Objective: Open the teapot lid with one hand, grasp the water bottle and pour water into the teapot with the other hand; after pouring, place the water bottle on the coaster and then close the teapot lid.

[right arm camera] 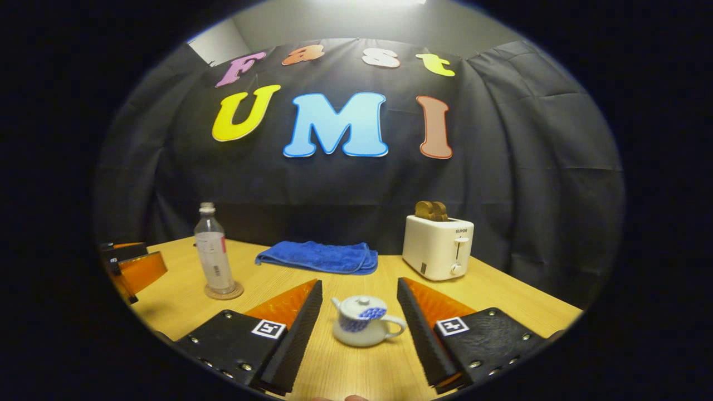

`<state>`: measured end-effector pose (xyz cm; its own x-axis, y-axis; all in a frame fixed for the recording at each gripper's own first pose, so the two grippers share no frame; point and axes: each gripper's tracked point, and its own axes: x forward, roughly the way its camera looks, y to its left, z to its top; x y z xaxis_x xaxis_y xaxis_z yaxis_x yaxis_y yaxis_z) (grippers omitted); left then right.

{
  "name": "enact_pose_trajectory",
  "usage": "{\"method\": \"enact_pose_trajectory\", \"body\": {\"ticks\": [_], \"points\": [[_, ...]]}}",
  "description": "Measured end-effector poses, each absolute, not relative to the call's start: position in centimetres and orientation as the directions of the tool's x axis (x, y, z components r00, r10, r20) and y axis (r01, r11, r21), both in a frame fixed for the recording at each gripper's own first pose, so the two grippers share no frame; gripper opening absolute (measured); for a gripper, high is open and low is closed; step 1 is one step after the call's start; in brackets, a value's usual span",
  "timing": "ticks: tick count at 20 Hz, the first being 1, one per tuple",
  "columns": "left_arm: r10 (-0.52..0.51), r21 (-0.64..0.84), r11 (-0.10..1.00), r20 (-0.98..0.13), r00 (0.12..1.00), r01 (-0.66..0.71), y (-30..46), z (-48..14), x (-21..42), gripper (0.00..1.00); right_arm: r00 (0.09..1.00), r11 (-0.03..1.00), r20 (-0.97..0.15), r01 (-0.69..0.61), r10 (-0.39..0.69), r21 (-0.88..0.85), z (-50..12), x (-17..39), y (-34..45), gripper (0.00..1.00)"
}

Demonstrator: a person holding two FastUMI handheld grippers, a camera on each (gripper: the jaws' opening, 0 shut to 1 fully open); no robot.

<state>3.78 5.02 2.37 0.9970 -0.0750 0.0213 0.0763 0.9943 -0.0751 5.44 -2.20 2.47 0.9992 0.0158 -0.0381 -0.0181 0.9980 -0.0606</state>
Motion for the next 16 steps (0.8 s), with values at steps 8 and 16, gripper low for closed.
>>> {"method": "enact_pose_trajectory", "body": {"ticks": [8, 16], "points": [[-0.041, -0.038, 0.998, 0.0, 0.999, 0.041, 1.3, 0.0, -0.7, 1.0, 0.997, 1.0, -0.075, 0.012, -0.011, 0.008, -0.7, -0.4, 0.3, 0.91], [-0.007, 0.001, 1.0, -0.004, 1.0, 0.007, 0.8, -0.1, -0.9, 1.0, 1.0, 1.0, -0.001, 0.016, -0.016, -0.002, 0.1, -1.4, 0.7, 0.93]]}}
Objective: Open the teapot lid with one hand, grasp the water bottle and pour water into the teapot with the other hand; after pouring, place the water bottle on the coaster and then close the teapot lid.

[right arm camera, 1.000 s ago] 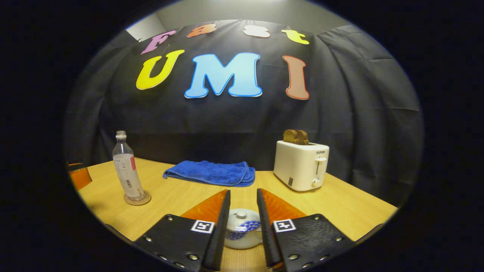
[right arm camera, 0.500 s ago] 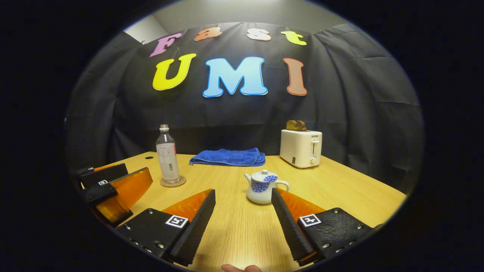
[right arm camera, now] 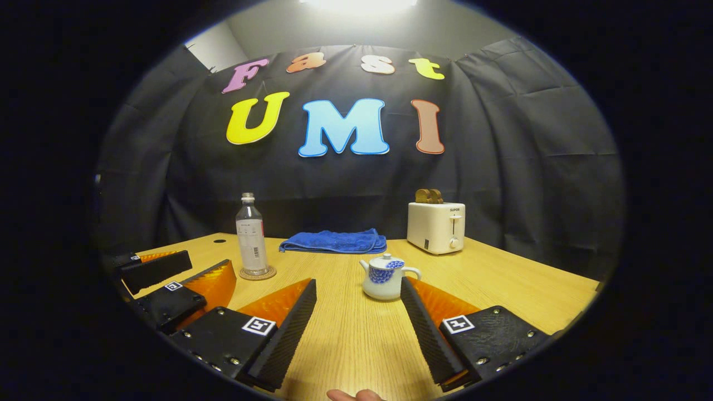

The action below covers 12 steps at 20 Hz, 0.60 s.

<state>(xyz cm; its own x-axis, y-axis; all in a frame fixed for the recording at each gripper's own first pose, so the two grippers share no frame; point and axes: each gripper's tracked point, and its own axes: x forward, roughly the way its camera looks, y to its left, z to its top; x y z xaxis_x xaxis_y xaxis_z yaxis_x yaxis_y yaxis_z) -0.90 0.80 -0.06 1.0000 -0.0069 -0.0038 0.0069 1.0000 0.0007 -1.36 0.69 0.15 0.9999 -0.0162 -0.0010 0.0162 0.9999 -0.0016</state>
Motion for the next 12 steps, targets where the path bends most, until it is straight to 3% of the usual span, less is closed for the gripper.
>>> {"method": "enact_pose_trajectory", "body": {"ticks": [12], "points": [[-0.144, -0.003, 0.99, 0.0, 0.99, 0.144, -1.5, 0.0, -0.8, 1.0, 1.0, 1.0, 0.0, 0.025, -0.025, 0.0, 0.1, -1.3, 0.5, 0.96]]}}
